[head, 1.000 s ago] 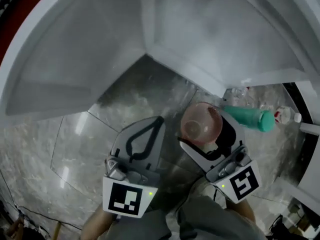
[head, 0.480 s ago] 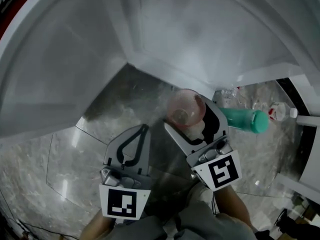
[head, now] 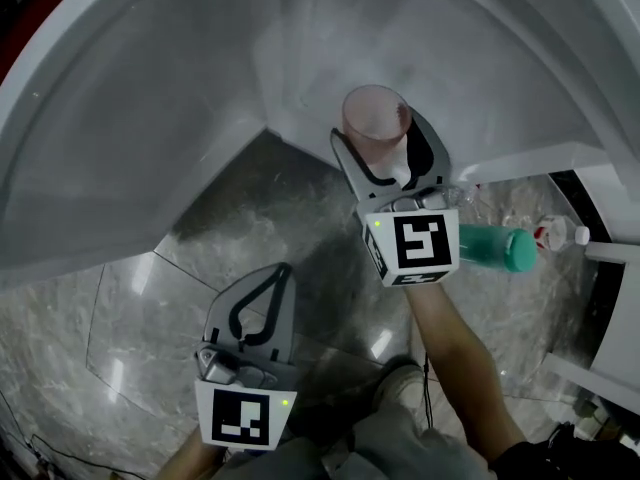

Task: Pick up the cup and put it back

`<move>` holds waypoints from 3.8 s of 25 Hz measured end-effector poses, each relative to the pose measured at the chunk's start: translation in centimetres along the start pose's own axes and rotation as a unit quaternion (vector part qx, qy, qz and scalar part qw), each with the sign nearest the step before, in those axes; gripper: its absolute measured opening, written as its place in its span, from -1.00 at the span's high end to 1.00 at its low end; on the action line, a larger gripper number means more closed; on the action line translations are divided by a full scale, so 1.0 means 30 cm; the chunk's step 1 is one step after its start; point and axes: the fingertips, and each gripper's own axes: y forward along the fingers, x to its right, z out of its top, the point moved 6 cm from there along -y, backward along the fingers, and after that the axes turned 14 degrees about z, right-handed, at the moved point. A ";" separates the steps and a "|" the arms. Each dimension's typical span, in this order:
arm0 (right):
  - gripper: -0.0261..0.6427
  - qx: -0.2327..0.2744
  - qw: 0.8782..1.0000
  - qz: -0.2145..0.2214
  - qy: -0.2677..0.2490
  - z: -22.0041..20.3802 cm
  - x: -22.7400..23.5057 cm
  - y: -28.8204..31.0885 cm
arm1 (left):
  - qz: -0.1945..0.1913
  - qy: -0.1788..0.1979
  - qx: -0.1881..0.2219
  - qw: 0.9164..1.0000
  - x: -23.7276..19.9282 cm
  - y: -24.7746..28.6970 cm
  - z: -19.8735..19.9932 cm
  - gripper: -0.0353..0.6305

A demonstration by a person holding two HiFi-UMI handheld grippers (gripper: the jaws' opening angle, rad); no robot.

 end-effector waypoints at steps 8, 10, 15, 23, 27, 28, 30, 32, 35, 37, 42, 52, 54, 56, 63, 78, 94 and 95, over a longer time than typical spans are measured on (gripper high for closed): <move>-0.20 -0.007 0.999 -0.034 -0.001 -0.033 0.106 0.086 | -0.001 -0.009 -0.002 1.000 -0.011 -0.011 -0.018 0.86; -0.20 -0.007 0.999 -0.042 0.015 -0.047 0.117 0.084 | -0.003 -0.013 -0.007 1.000 -0.006 -0.011 -0.024 0.86; -0.20 -0.025 0.999 -0.044 0.006 -0.061 0.116 0.074 | -0.009 -0.022 -0.003 1.000 0.006 -0.007 -0.014 0.86; -0.22 0.000 0.999 -0.011 0.033 -0.011 -0.005 -0.106 | 0.015 -0.028 -0.011 0.999 -0.010 -0.001 -0.028 0.86; -0.22 0.016 0.997 -0.004 0.076 -0.003 -0.071 -0.246 | 0.037 -0.054 -0.021 0.998 -0.019 0.009 -0.035 0.86; -0.22 0.021 0.996 -0.003 0.087 0.001 -0.084 -0.279 | 0.038 -0.059 -0.019 0.997 -0.014 0.012 -0.031 0.85; -0.21 0.032 0.994 0.000 0.102 0.017 -0.110 -0.344 | 0.037 -0.062 -0.014 0.997 0.004 0.015 -0.017 0.86; -0.05 0.040 0.994 0.001 0.100 0.038 -0.136 -0.409 | 0.036 -0.060 -0.004 0.998 0.022 0.020 0.001 0.86; 0.65 0.033 0.996 0.006 0.084 0.050 -0.161 -0.491 | 0.038 -0.059 0.014 0.997 0.051 0.033 0.034 0.86; 0.89 0.026 0.994 0.027 0.104 0.037 -0.179 -0.517 | 0.043 -0.059 0.021 0.997 0.071 0.038 0.051 0.86; 0.89 0.008 0.991 0.064 0.121 0.014 -0.250 -0.518 | 0.037 -0.055 0.023 0.998 0.113 0.034 0.054 0.86; 0.89 -0.015 0.985 0.138 0.098 0.040 -0.307 -0.439 | 0.026 -0.049 0.027 0.998 0.069 0.022 0.069 0.86; 0.89 -0.021 0.982 0.171 0.081 0.092 -0.303 -0.404 | 0.025 -0.038 0.025 0.999 0.039 0.013 0.100 0.86; 0.89 -0.014 0.979 0.189 0.068 0.158 -0.285 -0.377 | 0.030 -0.037 0.023 0.999 0.005 0.003 0.136 0.86; 0.89 -0.013 0.972 0.222 0.073 0.448 -0.303 -0.381 | 0.073 -0.080 -0.012 0.994 -0.156 -0.128 0.369 0.86; 0.89 -0.036 0.987 0.149 0.057 1.593 -0.465 -0.626 | 0.043 -0.106 0.029 0.993 -0.443 -0.819 1.229 0.86; 0.89 0.042 0.986 0.161 0.018 2.498 -0.320 -0.938 | 0.116 -0.180 0.129 0.968 -0.349 -1.232 2.111 0.86; 0.89 0.044 0.986 0.162 0.017 2.505 -0.315 -0.947 | 0.119 -0.176 0.133 0.968 -0.342 -1.235 2.125 0.86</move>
